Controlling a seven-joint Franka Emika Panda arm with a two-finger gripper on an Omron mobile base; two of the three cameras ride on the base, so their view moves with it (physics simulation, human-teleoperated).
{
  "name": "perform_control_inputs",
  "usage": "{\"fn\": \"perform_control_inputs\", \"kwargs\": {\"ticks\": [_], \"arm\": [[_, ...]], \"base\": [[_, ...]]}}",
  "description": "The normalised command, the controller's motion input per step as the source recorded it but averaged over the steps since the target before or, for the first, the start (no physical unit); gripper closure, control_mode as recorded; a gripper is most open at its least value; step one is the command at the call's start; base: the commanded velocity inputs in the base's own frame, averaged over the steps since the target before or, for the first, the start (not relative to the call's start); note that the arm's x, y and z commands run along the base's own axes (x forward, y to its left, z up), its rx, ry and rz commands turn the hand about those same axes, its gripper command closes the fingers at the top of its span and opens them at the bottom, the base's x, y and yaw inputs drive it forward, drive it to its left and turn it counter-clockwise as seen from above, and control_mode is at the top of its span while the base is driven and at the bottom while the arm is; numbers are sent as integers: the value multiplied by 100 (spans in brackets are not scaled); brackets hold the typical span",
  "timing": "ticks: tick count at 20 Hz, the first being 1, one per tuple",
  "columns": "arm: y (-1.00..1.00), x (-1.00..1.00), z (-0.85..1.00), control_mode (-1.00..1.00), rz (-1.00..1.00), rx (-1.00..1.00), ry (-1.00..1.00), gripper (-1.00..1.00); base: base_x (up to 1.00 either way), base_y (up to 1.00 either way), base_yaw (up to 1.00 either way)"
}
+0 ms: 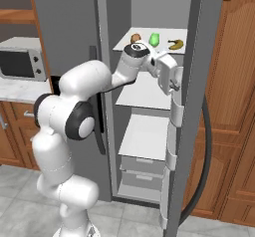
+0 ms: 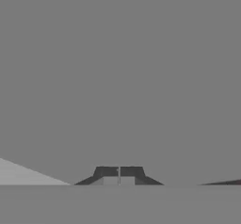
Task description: Open the fridge, remove the banana, corn, and chicken drumstick, and place them on any counter.
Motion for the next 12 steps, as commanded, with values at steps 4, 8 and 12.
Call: {"fn": "perform_control_inputs", "kwargs": {"ticks": [4, 8, 12], "arm": [[4, -24, 81, -100, 0, 0, -12, 100], [32, -4, 100, -100, 0, 0, -25, 100], [52, 0, 85, -100, 5, 0, -27, 100]], "base": [[0, 0, 0], [0, 0, 0], [0, 0, 0]]}}
